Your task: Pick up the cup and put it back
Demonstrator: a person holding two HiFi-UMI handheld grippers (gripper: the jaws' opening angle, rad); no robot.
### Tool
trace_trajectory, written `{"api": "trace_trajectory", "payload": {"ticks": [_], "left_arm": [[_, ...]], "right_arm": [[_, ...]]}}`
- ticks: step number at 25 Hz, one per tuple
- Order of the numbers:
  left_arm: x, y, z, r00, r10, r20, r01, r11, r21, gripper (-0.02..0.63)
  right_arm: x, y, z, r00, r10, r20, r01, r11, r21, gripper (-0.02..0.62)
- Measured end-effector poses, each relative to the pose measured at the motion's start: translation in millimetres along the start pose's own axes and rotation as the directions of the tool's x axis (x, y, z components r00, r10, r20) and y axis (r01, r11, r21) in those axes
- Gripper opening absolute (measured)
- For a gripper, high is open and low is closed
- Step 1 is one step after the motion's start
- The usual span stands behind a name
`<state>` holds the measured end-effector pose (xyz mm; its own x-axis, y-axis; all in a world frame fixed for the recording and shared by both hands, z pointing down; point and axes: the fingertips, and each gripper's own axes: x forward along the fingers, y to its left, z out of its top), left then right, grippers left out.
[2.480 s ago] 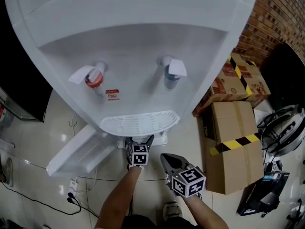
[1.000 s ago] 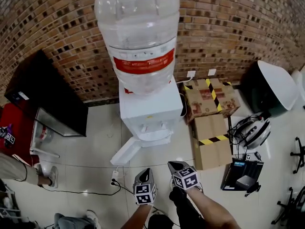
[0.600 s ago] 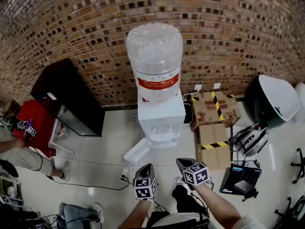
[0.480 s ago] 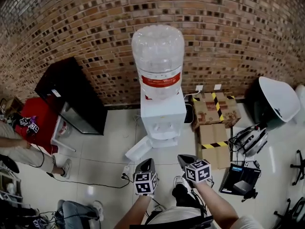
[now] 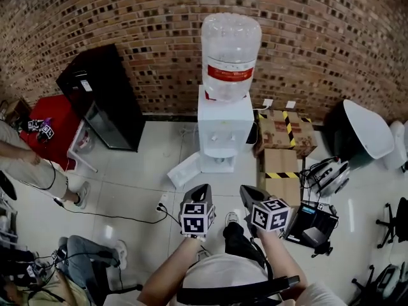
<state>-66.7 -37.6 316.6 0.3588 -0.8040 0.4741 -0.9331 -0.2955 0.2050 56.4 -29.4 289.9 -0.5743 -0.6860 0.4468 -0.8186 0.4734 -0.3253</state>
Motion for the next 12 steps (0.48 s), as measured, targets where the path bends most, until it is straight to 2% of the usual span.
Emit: {"api": "trace_trajectory", "payload": {"ticks": [5,12], "left_arm": [[-29,6,-17,1.0,0.021,0.007,-0.021,1.0,-0.01,0.0],[-44,14,-13,1.0,0.02,0.019,-0.02,1.0,-0.005,0.0]], "right_arm": [[-9,14,-24,0.999,-0.014,0.04,0.01,0.995,0.099,0.012],[-14,28,-9,0.998,-0.038,0.049,0.037,0.999,0.018,0.012]]}}
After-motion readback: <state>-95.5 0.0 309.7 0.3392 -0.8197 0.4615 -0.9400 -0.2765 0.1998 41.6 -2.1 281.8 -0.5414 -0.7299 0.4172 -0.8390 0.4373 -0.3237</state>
